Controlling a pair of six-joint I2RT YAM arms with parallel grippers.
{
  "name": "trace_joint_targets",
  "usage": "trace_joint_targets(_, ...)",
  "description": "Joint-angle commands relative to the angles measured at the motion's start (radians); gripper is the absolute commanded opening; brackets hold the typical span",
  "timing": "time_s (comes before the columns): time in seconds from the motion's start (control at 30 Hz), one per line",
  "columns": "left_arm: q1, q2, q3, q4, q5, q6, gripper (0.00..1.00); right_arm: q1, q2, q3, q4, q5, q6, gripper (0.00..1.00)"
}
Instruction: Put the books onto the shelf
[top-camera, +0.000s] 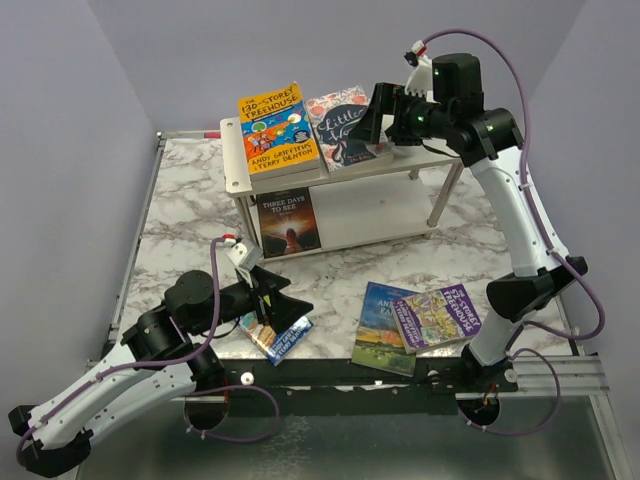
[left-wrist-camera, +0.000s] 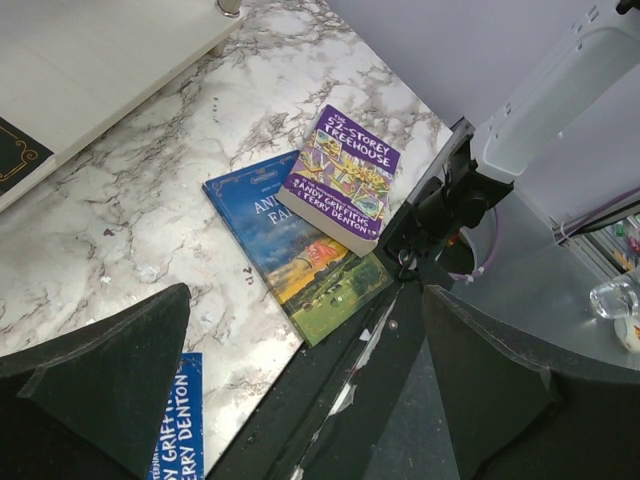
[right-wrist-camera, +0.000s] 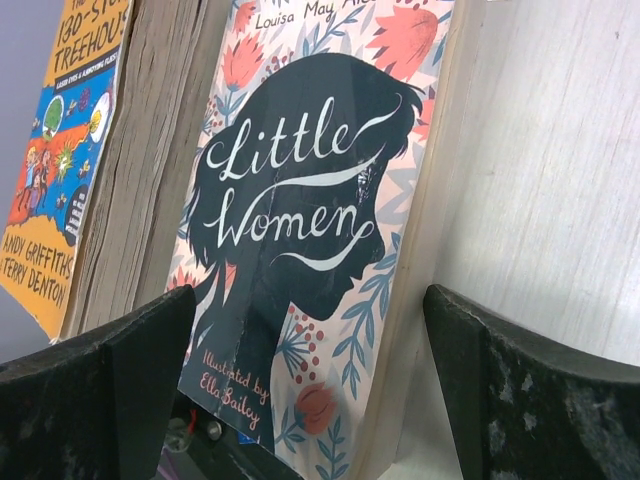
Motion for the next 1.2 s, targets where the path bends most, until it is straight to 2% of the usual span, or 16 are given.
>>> trace_joint_targets(0.0, 0.004, 0.001, -0.010, 0.023, 0.011, 0.007, 0.99, 0.021, 0.024, -0.018, 0.028, 0.013, 0.005, 1.00)
trace_joint_targets(0.9, 0.004, 0.000, -0.010, 0.023, 0.017, 0.007, 0.99, 0.107, -0.156, -0.293, 0.126, 0.111, 0.034, 1.00)
trace_joint_targets(1.07, 0.003, 0.002, -0.011, 0.023, 0.020, 0.007, 0.99, 0.107, -0.159, -0.274, 0.107, 0.171, 0.028, 1.00)
trace_joint_targets(1.17, 0.003, 0.000, -0.010, 0.023, 0.015, 0.006, 0.99, 0.107, -0.158, -0.228, 0.069, 0.268, 0.015, 1.00)
